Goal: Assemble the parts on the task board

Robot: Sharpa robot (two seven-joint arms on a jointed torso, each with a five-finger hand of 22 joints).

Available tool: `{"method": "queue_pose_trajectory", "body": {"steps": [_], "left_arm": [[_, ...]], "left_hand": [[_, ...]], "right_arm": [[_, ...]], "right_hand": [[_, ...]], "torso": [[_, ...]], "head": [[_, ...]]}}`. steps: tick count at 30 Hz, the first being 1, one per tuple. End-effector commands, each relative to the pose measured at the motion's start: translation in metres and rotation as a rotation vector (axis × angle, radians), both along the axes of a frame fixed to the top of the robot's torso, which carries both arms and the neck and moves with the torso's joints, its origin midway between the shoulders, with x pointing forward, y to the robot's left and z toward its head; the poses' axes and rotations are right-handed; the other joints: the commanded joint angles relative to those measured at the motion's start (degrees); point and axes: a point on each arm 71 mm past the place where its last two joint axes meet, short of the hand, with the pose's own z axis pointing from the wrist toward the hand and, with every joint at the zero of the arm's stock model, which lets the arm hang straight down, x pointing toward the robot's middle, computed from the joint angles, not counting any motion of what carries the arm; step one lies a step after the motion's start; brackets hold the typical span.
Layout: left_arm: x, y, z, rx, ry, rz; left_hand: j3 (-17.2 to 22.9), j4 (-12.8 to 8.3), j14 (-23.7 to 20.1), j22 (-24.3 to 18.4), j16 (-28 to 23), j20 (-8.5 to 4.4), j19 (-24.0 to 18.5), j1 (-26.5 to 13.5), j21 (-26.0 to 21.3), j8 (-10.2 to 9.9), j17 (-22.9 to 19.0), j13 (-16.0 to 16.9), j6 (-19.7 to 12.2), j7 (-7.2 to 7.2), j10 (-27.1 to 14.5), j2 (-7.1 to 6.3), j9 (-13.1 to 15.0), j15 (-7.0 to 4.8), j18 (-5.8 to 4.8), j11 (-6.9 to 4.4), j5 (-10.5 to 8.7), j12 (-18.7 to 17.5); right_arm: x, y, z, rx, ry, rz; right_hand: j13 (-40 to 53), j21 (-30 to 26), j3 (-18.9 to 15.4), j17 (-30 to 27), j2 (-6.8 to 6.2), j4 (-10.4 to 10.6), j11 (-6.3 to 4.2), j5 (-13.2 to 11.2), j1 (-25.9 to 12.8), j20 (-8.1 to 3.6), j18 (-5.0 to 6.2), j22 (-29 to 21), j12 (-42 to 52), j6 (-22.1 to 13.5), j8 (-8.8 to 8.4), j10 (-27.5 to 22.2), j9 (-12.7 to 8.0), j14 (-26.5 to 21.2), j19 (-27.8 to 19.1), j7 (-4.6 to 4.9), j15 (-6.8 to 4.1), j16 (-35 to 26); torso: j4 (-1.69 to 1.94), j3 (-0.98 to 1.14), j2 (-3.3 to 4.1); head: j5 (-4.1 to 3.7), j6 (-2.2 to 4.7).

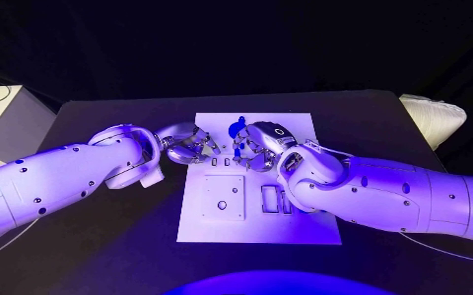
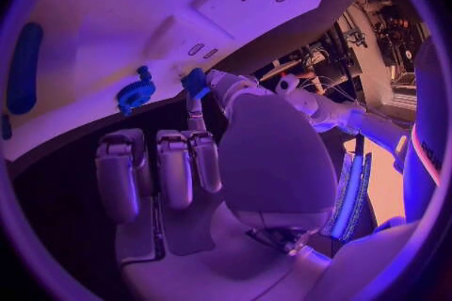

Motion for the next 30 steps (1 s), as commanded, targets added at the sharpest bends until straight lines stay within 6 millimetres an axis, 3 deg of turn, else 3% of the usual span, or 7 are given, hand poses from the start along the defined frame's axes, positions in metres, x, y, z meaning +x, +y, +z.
{"method": "queue_pose_trajectory", "body": {"steps": [1, 7, 24, 30], "left_arm": [[0.001, 0.001, 0.007, -0.117, 0.003, 0.052], [0.002, 0.007, 0.016, -0.259, -0.014, 0.138], [0.003, 0.015, 0.024, -0.371, -0.053, 0.216], [0.004, 0.017, 0.026, -0.393, -0.062, 0.236]], "left_hand": [[-0.73, 0.06, 5.09, 0.85, -0.78, 0.45, -1.01, -0.58, -0.5, -0.11, 13.26, -1.17, 0.27, 0.52, -1.12, -0.11, 0.11, 0.38, -0.2, 0.23, -0.1, -1.08], [-1.29, 0.03, 4.23, -0.64, -1.87, 0.81, -2.09, -0.46, -1.24, -0.18, 11.39, -3.29, 0.4, 1.06, -2.95, -0.33, 0.1, 0.87, 0.11, 0.85, 0.03, -2.85], [-1.62, 0.18, 4.28, -0.54, -1.82, 1.08, -2.0, -0.53, -1.24, -0.27, 11.52, -3.31, 0.43, 1.32, -2.98, -0.34, 0.07, 1.23, 0.08, 1.3, 0.02, -2.87], [-1.79, 0.23, 4.17, -0.8, -1.97, 1.23, -2.17, -0.55, -1.37, -0.24, 11.28, -4.22, 0.58, 1.36, -3.53, -0.36, 0.08, 1.43, 0.13, 1.57, 0.04, -3.5]], "right_arm": [[0.003, 0.003, -0.003, -0.046, -0.009, -0.006], [0.005, 0.007, -0.008, -0.071, -0.008, -0.015], [0.001, 0.018, -0.014, -0.125, -0.009, -0.01], [0.001, 0.018, -0.018, -0.14, 0.0, -0.011]], "right_hand": [[13.12, 0.32, 0.19, 12.85, 0.54, -0.02, -0.42, 0.13, -0.26, -0.34, -0.41, 15.06, 0.29, 0.3, 0.17, 4.04, 0.08, 5.58, 5.99, -0.05, -0.36, 0.05], [13.03, 0.32, 0.21, 12.75, 0.55, 0.01, -0.42, 0.09, -0.33, -0.35, -0.41, 15.06, 0.16, 0.27, 0.16, 3.95, 0.07, 5.56, 5.99, -0.03, -0.37, 0.01], [13.04, 0.32, 0.2, 12.62, 0.53, 0.14, -0.38, 0.01, -0.61, -0.35, -0.41, 15.06, 0.18, 0.18, 0.14, 3.96, 0.05, 5.53, 5.99, 0.02, -0.36, -0.04], [13.07, 0.32, 0.16, 12.62, 0.47, 0.23, -0.36, -0.03, -0.82, -0.35, -0.41, 15.06, 0.21, 0.14, 0.14, 3.99, 0.05, 5.53, 5.99, 0.04, -0.35, -0.04]], "torso": [[0.06, 0.0, 0.08], [0.09, 0.12, 0.1], [-0.01, 0.29, 0.05], [0.07, 0.21, 0.03]], "head": [[0.0, -0.07], [0.18, -0.29], [0.41, -0.67], [0.59, -0.8]]}}
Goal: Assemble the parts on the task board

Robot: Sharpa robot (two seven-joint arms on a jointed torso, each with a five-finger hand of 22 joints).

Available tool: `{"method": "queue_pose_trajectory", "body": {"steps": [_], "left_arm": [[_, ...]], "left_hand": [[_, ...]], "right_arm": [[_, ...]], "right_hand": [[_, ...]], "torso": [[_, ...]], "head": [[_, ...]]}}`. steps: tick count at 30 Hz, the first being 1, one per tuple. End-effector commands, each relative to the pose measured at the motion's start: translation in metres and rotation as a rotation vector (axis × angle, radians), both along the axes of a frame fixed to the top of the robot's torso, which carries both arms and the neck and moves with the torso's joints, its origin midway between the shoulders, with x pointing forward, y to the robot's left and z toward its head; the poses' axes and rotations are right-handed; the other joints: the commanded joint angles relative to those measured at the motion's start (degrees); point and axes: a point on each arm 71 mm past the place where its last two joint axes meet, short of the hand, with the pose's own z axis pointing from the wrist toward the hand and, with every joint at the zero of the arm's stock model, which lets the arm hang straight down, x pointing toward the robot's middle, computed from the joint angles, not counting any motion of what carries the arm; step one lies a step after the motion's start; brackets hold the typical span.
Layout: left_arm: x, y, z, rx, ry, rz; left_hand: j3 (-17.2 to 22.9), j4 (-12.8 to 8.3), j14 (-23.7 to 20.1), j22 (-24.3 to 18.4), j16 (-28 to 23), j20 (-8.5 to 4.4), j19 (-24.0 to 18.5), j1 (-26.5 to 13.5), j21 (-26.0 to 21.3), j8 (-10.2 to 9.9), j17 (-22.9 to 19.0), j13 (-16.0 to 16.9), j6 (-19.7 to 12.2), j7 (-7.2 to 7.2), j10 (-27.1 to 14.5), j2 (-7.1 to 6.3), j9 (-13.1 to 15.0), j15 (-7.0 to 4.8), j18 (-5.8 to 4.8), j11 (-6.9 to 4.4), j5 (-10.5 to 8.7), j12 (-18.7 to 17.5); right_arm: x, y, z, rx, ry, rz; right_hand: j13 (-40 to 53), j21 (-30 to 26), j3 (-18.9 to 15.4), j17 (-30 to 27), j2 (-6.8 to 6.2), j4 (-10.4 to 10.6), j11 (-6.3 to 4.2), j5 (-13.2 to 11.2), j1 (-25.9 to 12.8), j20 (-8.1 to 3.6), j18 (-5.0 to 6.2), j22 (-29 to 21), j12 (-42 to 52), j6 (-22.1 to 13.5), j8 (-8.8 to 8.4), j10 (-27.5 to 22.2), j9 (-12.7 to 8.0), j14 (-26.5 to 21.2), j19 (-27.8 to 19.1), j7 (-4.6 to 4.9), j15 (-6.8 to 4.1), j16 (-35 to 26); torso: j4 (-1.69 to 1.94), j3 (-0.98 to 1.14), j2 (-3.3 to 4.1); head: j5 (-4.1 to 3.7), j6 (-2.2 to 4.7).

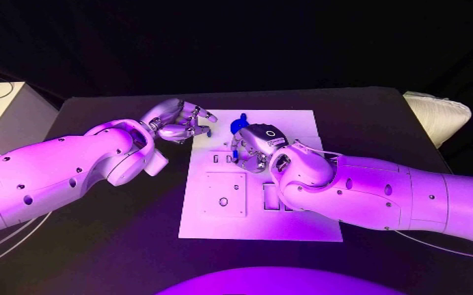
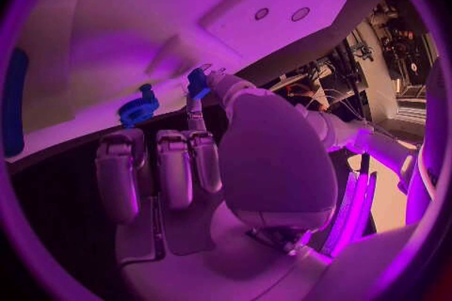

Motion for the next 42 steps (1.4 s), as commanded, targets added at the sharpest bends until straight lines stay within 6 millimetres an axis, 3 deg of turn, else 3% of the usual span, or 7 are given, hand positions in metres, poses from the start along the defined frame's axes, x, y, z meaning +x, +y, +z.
{"method": "queue_pose_trajectory", "body": {"steps": [1, 3, 9, 42], "left_arm": [[0.0014, 0.0013, 0.0042, -0.06, -0.024, 0.034], [0.0019, 0.0022, 0.0045, -0.072, -0.023, 0.046], [0.0032, 0.0044, 0.0046, -0.102, -0.01, 0.073], [0.0033, 0.0036, 0.0025, -0.103, 0.022, 0.063]], "left_hand": [[-0.43, -0.1, 4.37, -0.19, -0.35, 0.32, -0.18, -0.26, -0.27, -0.22, 11.25, -0.93, 0.2, 0.51, -0.62, -0.09, 0.02, 0.48, 0.13, 0.42, 0.05, -0.8], [-0.7, -0.15, 4.22, -0.66, -0.55, 0.85, -0.49, -0.12, -0.52, -0.09, 10.94, -1.85, 0.7, 1.07, -1.36, -0.26, 0.08, 1.16, 0.21, 1.24, 0.11, -1.51], [-0.88, -0.19, 3.98, -1.49, -0.85, 1.38, -1.07, 0.1, -0.92, 0.15, 10.45, -3.61, 1.18, 1.57, -2.72, -0.31, 0.15, 1.65, 0.4, 1.74, 0.15, -2.79], [-1.12, -0.15, 4.02, -1.4, -0.79, 1.75, -1.0, 0.23, -0.92, 0.59, 10.57, -3.7, 1.83, 1.79, -2.77, -0.25, 0.3, 1.94, 0.4, 1.99, 0.15, -2.72]], "right_arm": [[-0.0009, 0.0008, -0.0031, -0.039, 0.0, 0.004], [-0.0013, 0.0013, -0.0042, -0.042, 0.001, 0.004], [-0.0018, 0.0019, -0.0051, -0.045, -0.009, -0.002], [-0.0016, 0.0037, -0.008, -0.051, -0.005, 0.004]], "right_hand": [[13.03, 0.32, 0.14, 12.58, 0.11, 0.3, -0.35, 0.11, -0.63, -0.35, -0.41, 15.08, 0.2, 0.29, 0.34, 3.98, 0.04, 5.51, 6.0, 0.09, -0.34, -0.06], [13.03, 0.32, 0.14, 12.58, 0.11, 0.3, -0.35, 0.11, -0.63, -0.35, -0.41, 15.08, 0.2, 0.29, 0.34, 3.98, 0.04, 5.51, 6.0, 0.09, -0.34, -0.06], [12.94, 0.32, -0.01, 12.47, -0.18, 0.42, -0.33, 0.09, -1.01, -0.34, -0.41, 15.08, 0.07, 0.17, 0.32, 3.9, 0.02, 5.49, 6.0, 0.12, -0.32, -0.1], [12.47, 0.32, -0.6, 12.19, -0.92, 0.8, -0.19, -0.55, -1.98, -0.28, -0.41, 15.08, -0.6, -0.25, 0.2, 3.44, -0.09, 5.42, 6.0, 0.29, -0.22, -0.23]], "torso": [[0.04, -0.03, -0.01], [-0.03, -0.01, 0.02], [-0.09, -0.01, 0.05], [-0.07, -0.07, -0.03]], "head": [[0.17, -0.09], [0.22, -0.12], [0.27, -0.2], [0.36, -0.52]]}}
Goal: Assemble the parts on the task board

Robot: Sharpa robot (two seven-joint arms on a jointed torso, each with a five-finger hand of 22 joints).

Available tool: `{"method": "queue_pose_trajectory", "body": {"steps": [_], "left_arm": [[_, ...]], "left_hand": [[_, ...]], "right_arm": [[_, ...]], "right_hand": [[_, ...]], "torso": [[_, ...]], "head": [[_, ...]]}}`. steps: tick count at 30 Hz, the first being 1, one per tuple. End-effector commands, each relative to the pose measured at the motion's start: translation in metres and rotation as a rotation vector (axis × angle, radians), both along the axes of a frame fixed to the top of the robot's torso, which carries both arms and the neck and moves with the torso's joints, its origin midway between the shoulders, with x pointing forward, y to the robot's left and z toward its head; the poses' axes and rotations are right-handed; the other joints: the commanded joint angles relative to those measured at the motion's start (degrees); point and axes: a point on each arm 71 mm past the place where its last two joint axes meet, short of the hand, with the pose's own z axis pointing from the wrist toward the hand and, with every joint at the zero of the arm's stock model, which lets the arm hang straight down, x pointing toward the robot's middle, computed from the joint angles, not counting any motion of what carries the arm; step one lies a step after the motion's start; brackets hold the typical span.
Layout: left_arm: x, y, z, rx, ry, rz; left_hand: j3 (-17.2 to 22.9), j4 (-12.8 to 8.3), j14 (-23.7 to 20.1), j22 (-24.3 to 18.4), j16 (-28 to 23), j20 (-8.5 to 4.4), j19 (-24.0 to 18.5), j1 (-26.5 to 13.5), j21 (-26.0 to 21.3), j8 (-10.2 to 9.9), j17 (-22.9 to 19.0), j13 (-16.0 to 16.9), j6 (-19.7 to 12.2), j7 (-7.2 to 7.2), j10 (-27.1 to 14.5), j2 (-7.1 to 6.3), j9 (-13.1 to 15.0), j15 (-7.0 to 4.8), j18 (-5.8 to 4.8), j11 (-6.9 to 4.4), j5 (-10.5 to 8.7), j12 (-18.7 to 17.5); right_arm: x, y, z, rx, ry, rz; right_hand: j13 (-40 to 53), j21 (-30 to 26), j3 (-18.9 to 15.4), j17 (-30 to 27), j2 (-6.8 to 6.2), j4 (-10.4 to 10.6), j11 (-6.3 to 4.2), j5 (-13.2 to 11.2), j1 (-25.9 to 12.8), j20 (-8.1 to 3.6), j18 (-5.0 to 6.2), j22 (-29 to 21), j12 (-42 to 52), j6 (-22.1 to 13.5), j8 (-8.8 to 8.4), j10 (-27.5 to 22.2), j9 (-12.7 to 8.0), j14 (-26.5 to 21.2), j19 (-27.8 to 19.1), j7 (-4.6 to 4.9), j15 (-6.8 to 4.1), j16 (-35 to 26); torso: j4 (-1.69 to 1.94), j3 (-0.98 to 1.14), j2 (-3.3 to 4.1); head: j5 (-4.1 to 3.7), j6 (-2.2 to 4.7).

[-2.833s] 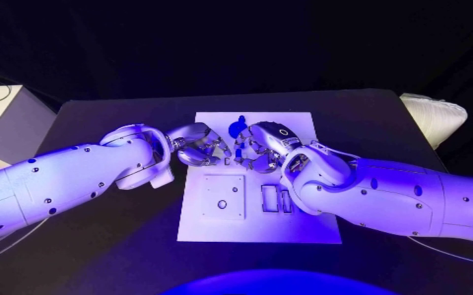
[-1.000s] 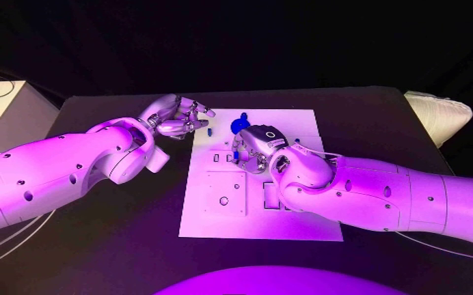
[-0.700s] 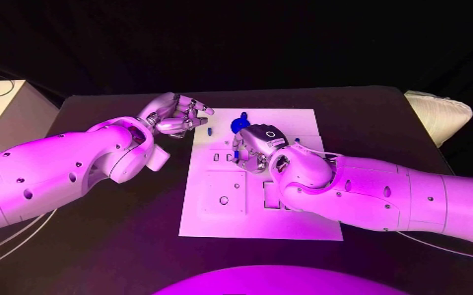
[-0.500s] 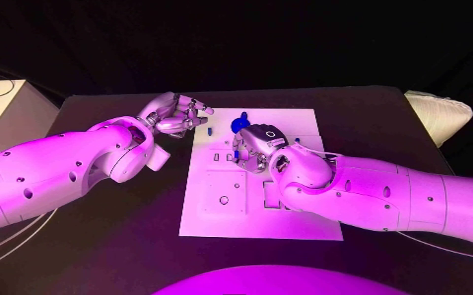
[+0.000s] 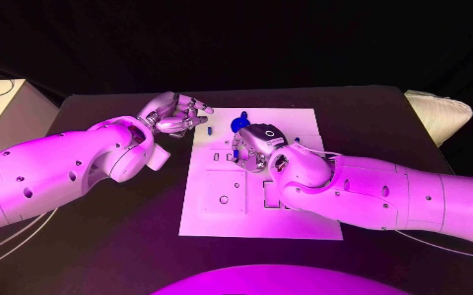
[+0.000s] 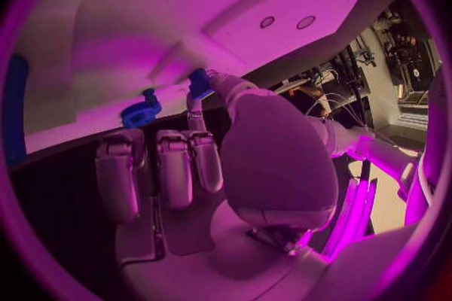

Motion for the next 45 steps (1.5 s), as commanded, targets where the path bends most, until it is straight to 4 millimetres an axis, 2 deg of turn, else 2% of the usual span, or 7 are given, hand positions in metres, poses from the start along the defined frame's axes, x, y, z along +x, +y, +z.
{"method": "queue_pose_trajectory", "body": {"steps": [1, 28, 31, 35, 45], "left_arm": [[-0.0003, -0.0019, 0.0004, -0.011, 0.007, -0.013], [0.0, -0.002, -0.0019, 0.0, 0.033, -0.022], [0.0, -0.0021, -0.002, 0.001, 0.035, -0.023], [0.0, -0.002, -0.0023, 0.002, 0.037, -0.024], [0.0002, -0.0035, -0.0027, 0.005, 0.04, -0.028]], "left_hand": [[-0.34, 0.02, 4.02, 0.01, -0.23, 0.4, -0.08, 0.23, -0.26, 0.37, 10.58, 0.05, 0.16, 0.14, -0.33, -0.25, 0.05, 0.5, 0.41, 0.17, 0.15, -0.09], [-0.38, 0.01, 3.98, -0.06, -0.27, 0.45, -0.13, 0.26, -0.29, 0.42, 10.51, -0.17, 0.21, 0.15, -0.46, -0.26, 0.06, 0.52, 0.43, 0.19, 0.14, -0.22], [-0.38, 0.01, 3.98, -0.06, -0.27, 0.45, -0.13, 0.26, -0.29, 0.42, 10.51, -0.17, 0.21, 0.15, -0.46, -0.26, 0.06, 0.52, 0.43, 0.19, 0.14, -0.22], [-0.38, 0.01, 3.98, -0.06, -0.27, 0.45, -0.13, 0.26, -0.29, 0.42, 10.51, -0.17, 0.21, 0.15, -0.46, -0.26, 0.06, 0.52, 0.43, 0.19, 0.14, -0.22], [-0.45, 0.01, 4.01, 0.06, -0.23, 0.55, -0.04, 0.33, -0.25, 0.5, 10.58, -0.11, 0.26, 0.18, -0.41, -0.23, 0.08, 0.57, 0.41, 0.22, 0.16, -0.12]], "right_arm": [[-0.0011, 0.0005, -0.0027, -0.018, 0.005, 0.011], [-0.001, -0.0001, -0.003, -0.01, 0.005, 0.016], [-0.0009, -0.0003, -0.003, -0.009, 0.005, 0.014], [-0.0008, -0.0005, -0.0027, -0.005, 0.002, 0.013], [-0.0011, -0.0009, -0.0013, 0.012, -0.009, 0.012]], "right_hand": [[12.42, 0.32, -0.15, 12.2, -0.08, 0.35, -0.18, -0.38, -0.67, -0.27, -0.41, 15.06, -0.46, 0.1, 0.02, 3.37, -0.05, 5.42, 6.0, 0.1, -0.21, -0.23], [10.57, -0.14, -1.59, 11.45, -0.97, 1.16, 0.84, -1.15, -1.52, 0.35, -0.3, 14.8, -3.08, -2.54, -1.48, 1.49, -0.89, 5.24, 5.82, 1.3, 0.61, -0.57], [9.94, -0.24, -2.17, 11.33, -1.1, 1.54, 1.06, -1.71, -1.83, 0.55, -0.28, 14.75, -3.97, -3.05, -1.77, 0.86, -1.07, 5.2, 5.78, 1.53, 0.81, -0.63], [9.34, -0.58, -3.6, 11.19, -1.17, 2.05, 1.28, -4.02, -2.32, 0.81, -0.2, 14.57, -4.78, -3.62, -2.05, 0.28, -1.29, 5.17, 5.66, 1.73, 1.03, -0.7], [8.52, -0.79, -6.02, 11.13, -0.82, 2.28, 1.48, -6.01, -3.3, 1.04, -0.15, 14.46, -5.82, -4.43, -2.49, -0.45, -1.62, 5.15, 5.58, 1.93, 1.23, -0.75]], "torso": [[0.01, 0.01, -0.04], [-0.04, 0.05, -0.01], [-0.02, 0.05, -0.01], [0.0, 0.04, -0.01], [0.0, 0.07, 0.04]], "head": [[0.04, -0.06], [0.03, -0.21], [0.02, -0.26], [0.01, -0.3], [0.14, -0.41]]}}
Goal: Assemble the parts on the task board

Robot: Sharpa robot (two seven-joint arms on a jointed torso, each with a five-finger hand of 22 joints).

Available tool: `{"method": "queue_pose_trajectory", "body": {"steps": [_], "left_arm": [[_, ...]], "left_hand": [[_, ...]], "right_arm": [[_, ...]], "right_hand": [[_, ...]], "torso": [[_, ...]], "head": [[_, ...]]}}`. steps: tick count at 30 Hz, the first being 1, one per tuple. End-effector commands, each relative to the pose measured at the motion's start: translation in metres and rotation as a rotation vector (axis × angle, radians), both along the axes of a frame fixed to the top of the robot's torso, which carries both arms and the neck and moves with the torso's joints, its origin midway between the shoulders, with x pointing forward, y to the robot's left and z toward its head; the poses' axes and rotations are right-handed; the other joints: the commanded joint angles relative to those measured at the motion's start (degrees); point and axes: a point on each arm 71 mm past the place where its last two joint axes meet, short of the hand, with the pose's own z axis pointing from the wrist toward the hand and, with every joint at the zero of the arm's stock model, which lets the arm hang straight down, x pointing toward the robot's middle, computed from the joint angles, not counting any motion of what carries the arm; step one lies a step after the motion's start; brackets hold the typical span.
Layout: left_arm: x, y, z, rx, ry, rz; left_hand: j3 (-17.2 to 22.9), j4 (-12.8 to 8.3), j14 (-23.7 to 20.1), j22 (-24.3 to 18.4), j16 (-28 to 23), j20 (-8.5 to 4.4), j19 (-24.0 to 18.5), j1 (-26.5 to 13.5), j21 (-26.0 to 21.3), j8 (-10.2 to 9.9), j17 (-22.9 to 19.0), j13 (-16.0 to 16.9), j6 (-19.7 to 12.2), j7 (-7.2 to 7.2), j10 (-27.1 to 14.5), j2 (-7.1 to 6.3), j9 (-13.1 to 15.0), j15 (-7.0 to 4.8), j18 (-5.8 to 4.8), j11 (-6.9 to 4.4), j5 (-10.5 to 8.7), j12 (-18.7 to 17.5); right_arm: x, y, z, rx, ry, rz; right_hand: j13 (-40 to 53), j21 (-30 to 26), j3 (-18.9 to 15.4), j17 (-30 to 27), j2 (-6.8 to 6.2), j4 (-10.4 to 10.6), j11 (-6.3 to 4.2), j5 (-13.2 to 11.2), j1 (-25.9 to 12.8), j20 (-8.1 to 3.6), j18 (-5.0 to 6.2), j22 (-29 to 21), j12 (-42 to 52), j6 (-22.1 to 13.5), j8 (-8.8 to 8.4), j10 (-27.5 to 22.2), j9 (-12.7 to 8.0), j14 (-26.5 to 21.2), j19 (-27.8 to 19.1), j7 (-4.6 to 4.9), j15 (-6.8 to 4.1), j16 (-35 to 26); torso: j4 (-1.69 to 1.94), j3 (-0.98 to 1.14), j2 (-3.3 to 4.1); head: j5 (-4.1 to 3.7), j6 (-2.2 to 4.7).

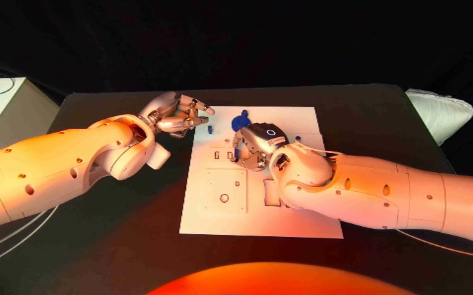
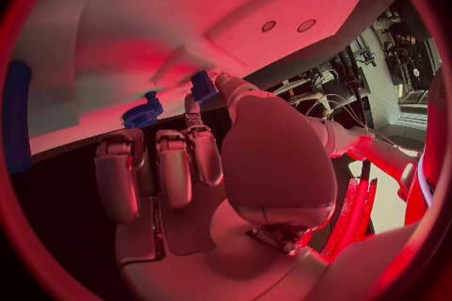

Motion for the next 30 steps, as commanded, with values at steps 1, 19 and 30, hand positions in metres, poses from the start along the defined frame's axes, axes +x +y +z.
{"method": "queue_pose_trajectory", "body": {"steps": [1, 19, 30], "left_arm": [[-0.001, -0.003, 0.0, -0.005, 0.009, -0.018], [0.002, -0.002, -0.006, 0.042, 0.068, -0.015], [0.003, -0.009, -0.015, 0.248, 0.207, -0.099]], "left_hand": [[-0.46, 0.02, 3.81, 0.06, -0.23, 0.34, 0.18, 0.33, -0.25, 0.24, 10.59, 0.01, 0.28, 0.2, -0.22, -0.23, 0.05, 0.37, 0.41, 0.02, 0.16, -0.12], [-4.09, 3.08, 4.03, 0.19, 0.04, 0.66, 0.39, -1.92, -0.27, 7.09, 11.0, -1.24, 1.34, -0.08, -0.24, 0.42, 3.79, 0.39, 0.41, -0.13, 0.1, 0.05], [-6.22, 7.11, 4.36, 1.05, 0.38, -0.39, 1.21, -4.64, -0.02, 18.06, 11.61, -0.08, -1.73, -1.91, 1.57, 0.24, 12.49, -0.82, 0.19, -1.56, 0.09, 2.12]], "right_arm": [[-0.001, 0.001, 0.001, 0.013, -0.012, 0.013], [-0.007, -0.017, 0.031, 0.238, -0.04, 0.158], [0.006, -0.067, 0.064, 0.414, -0.018, 0.161]], "right_hand": [[8.4, -0.23, -0.69, 11.12, 0.01, -0.03, 0.43, -0.7, -0.86, 0.5, -0.15, 14.49, -0.47, -0.41, -0.31, -0.26, -0.1, 5.15, 5.68, -0.04, 0.4, -0.31], [6.52, -5.59, -3.37, 9.51, 1.21, -0.35, 1.31, 0.86, 2.32, 1.14, 1.03, 11.76, -2.7, -2.98, -2.36, -2.22, -1.11, 4.71, 3.76, 0.98, 1.12, -1.15], [5.26, -9.45, -1.0, 7.95, 1.01, -0.46, 1.04, 6.44, 4.41, 1.01, 1.8, 9.83, -4.01, -1.27, -1.44, -3.61, -0.87, 4.25, 2.5, 0.71, 0.9, -2.06]], "torso": [[-0.02, 0.02, 0.04], [-0.72, 0.16, -0.81], [-1.08, 0.46, -2.19]], "head": [[-0.05, -0.02], [0.03, 0.82], [0.69, 1.02]]}}
